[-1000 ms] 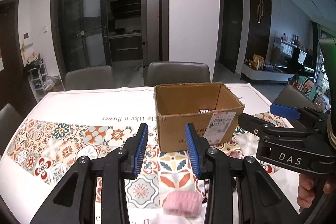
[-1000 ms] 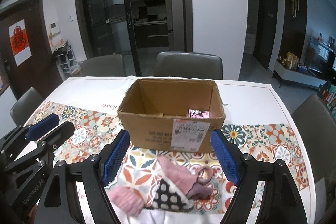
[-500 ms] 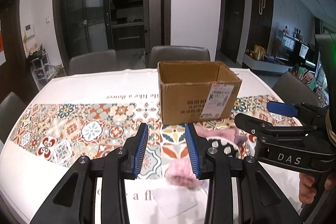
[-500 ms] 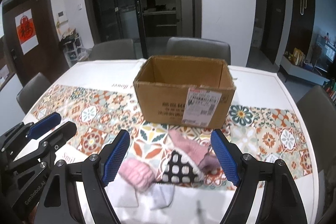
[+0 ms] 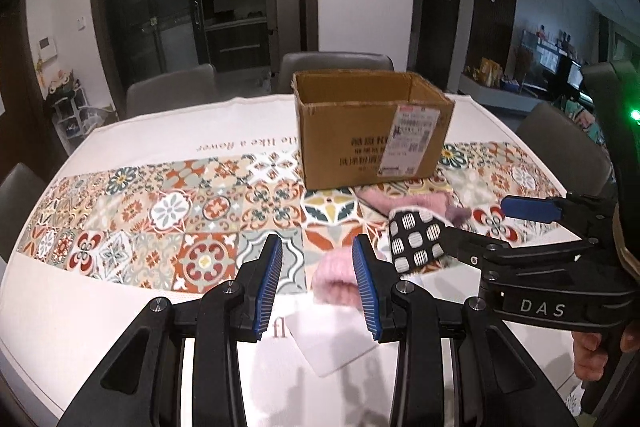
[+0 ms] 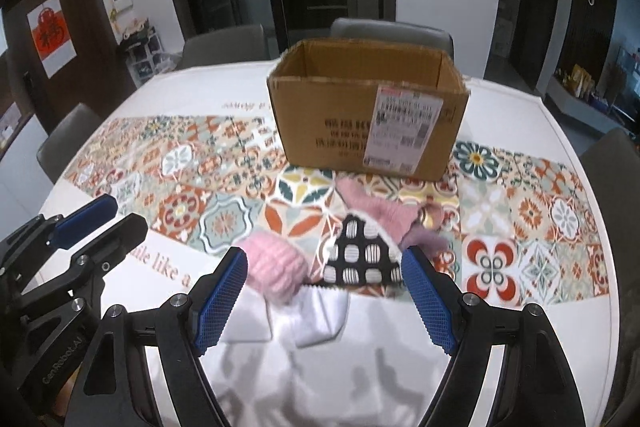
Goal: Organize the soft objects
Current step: 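Withdraw both open tools from the box back toward the soft items, then grasp a white cloth with the left tool while the right tool grasps another white cloth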
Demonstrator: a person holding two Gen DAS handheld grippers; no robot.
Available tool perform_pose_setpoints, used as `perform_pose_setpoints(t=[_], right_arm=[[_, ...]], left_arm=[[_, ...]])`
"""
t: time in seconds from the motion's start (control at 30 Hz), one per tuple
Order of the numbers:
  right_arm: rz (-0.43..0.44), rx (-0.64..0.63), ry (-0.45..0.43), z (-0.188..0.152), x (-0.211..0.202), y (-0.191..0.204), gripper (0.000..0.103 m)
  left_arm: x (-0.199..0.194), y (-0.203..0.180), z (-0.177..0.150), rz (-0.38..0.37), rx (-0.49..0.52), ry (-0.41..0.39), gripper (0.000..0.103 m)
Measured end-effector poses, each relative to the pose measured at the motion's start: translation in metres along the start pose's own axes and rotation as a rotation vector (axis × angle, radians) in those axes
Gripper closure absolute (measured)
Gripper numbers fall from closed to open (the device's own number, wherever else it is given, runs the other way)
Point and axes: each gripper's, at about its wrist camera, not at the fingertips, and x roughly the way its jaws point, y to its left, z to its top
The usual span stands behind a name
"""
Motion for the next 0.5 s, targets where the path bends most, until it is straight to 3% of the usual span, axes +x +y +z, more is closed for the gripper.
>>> perform_pose_setpoints(t=[0.5], right_arm=[[-0.008, -0.01, 0.15, -0.03, 0.039, -0.002, 0.023]], left_arm=[[0.044, 0.001, -0.04, -0.074, 0.004, 0.186, 0.063]])
